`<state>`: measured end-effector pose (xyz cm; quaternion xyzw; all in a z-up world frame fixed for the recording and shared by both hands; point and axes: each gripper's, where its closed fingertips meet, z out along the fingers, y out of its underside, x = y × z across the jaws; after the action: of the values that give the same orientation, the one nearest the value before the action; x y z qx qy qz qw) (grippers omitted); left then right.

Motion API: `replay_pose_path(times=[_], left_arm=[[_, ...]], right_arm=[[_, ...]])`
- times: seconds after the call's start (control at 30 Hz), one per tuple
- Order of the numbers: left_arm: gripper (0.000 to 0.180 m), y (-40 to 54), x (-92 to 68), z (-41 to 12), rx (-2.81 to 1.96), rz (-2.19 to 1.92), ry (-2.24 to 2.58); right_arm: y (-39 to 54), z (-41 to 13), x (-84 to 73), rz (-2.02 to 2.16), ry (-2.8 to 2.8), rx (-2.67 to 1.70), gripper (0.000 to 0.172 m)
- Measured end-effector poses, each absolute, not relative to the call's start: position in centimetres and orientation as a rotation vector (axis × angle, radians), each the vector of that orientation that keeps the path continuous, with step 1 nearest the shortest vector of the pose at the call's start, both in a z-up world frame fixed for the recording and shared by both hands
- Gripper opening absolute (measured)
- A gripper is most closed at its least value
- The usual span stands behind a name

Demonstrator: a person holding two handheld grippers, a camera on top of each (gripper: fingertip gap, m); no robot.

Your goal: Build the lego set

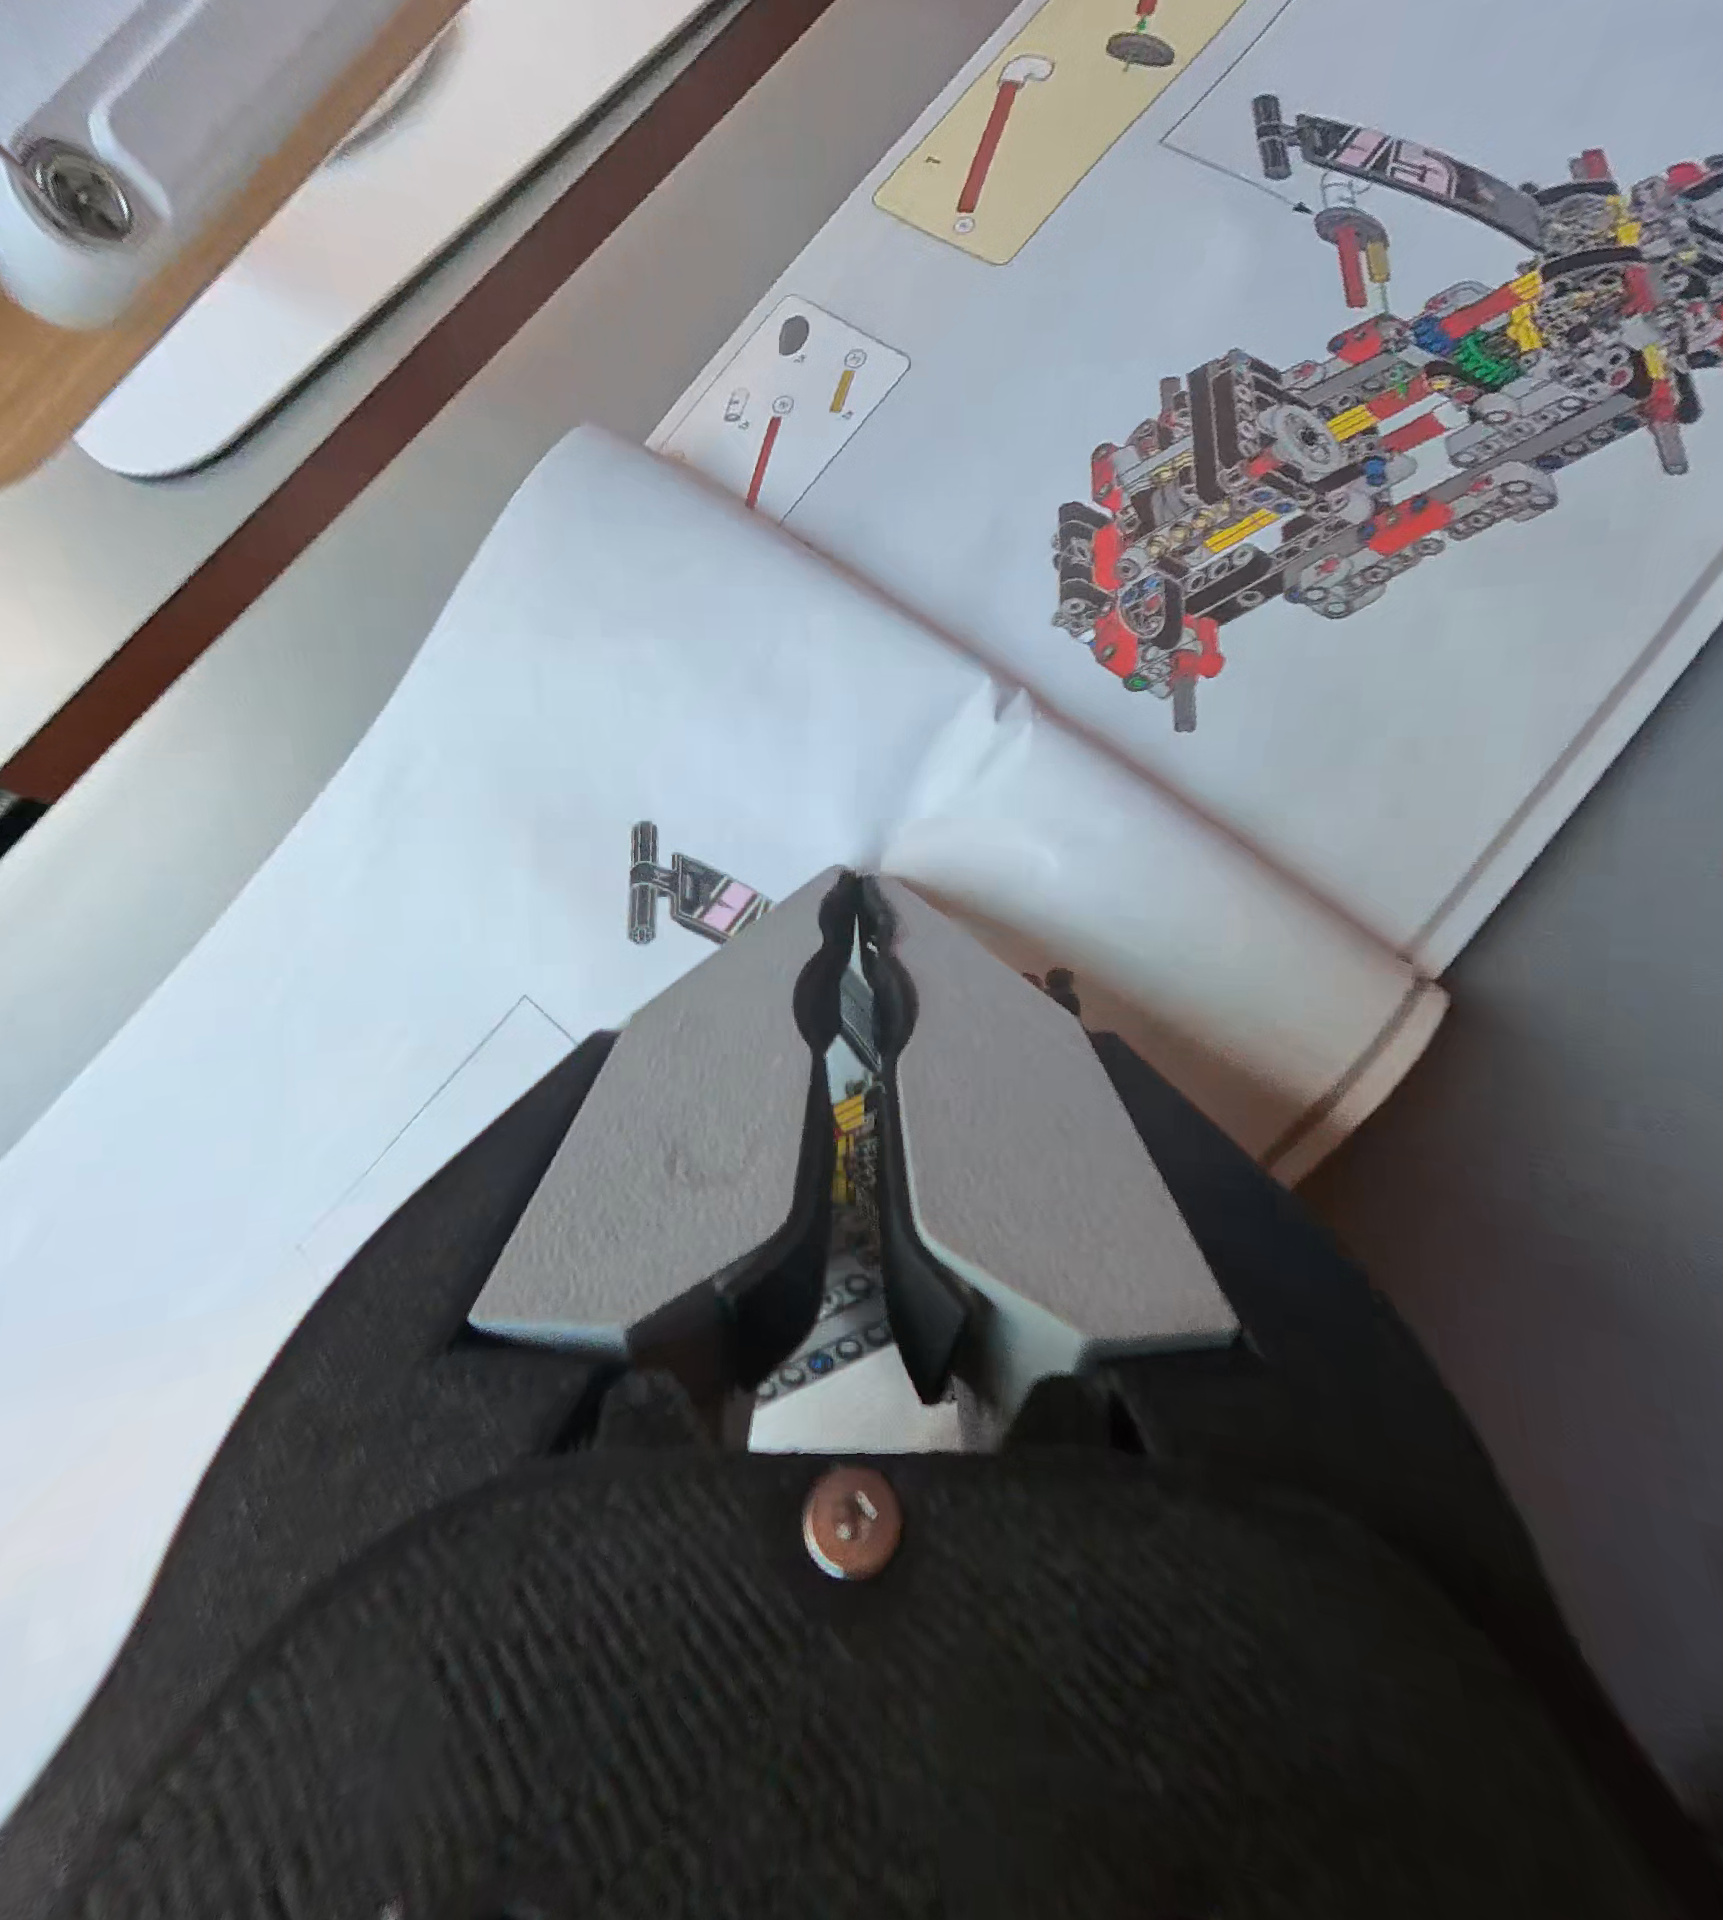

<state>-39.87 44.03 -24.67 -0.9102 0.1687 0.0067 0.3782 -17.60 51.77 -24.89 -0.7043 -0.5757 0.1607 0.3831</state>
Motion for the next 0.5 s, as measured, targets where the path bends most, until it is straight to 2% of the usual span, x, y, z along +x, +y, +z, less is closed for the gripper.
replay_pose_path(times=[0.4, 0.5], left_arm=[[0.0, 43.0, -42.5, -24.6, -2.46, 0.048, 0.417], [0.0, 41.2, -44.4, -22.8, -2.565, 0.101, 0.48]], right_arm=[[51.8, -24.9, -17.3, 0.364, -1.46, -1.788, 0.0], [51.8, -24.9, -16.9, 0.303, -1.456, -1.767, 0.0]])
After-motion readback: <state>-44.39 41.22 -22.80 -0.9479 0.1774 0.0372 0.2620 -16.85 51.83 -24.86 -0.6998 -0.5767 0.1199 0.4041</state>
